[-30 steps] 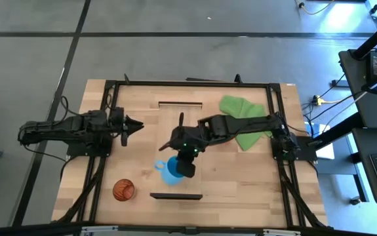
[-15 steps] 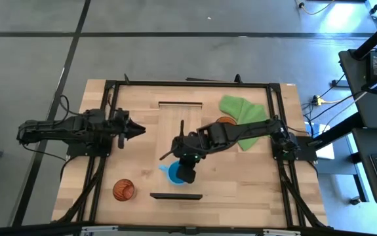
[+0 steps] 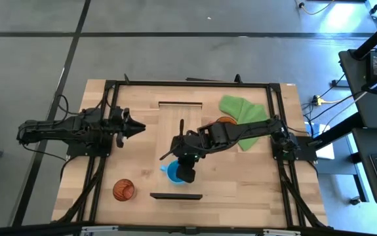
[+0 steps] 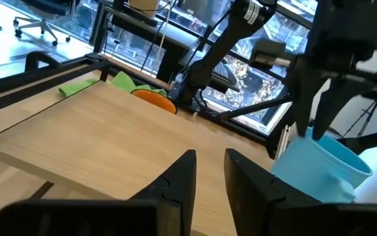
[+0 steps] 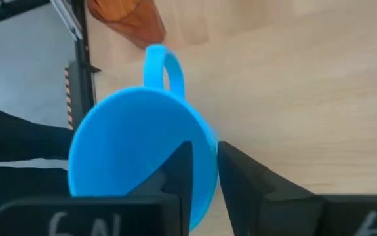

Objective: Stack small to large cups/mugs on shelf
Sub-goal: Put the blue mug on the shelf

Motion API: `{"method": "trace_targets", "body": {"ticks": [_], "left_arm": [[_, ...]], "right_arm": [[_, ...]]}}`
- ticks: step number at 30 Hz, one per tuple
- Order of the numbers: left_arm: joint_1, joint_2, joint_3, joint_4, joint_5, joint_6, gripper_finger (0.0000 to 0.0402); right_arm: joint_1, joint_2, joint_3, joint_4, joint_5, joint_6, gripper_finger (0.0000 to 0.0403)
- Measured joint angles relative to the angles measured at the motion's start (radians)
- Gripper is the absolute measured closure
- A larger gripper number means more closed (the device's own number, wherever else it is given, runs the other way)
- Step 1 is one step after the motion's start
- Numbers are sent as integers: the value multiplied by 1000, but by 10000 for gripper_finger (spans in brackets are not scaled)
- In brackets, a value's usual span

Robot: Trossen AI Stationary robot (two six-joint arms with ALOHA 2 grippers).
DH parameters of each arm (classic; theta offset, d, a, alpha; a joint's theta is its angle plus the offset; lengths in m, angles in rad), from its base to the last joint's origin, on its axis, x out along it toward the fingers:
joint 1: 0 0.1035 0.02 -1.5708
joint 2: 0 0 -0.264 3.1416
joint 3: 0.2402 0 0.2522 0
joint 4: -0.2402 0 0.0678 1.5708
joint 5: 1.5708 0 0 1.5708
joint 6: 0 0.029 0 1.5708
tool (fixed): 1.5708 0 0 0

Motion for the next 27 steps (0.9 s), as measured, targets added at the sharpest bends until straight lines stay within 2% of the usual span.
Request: {"method": "trace_targets", "body": {"ticks": [6,12,14,18,21,24,27], "left_arm": [[0,0,0,-5,12,5,328],[-2,24,0,-7,159,-58,328],[-8,45,0,-8,178,-60,331],[-10,110,0,39,187,-51,352],[-11,176,0,135,208,-47,374],[-11,236,1,197,234,-46,395],[-12,278,0,203,276,-54,399]], "right_arm": [[-17,-31,0,32,1,-3,330],[-72,-60,-2,48,51,40,335],[-102,-61,1,41,63,77,345],[-159,-86,-2,41,63,122,374],[-197,-112,0,35,63,141,390],[-236,-132,0,-41,62,173,396],[-260,-138,0,-114,66,199,398]]}}
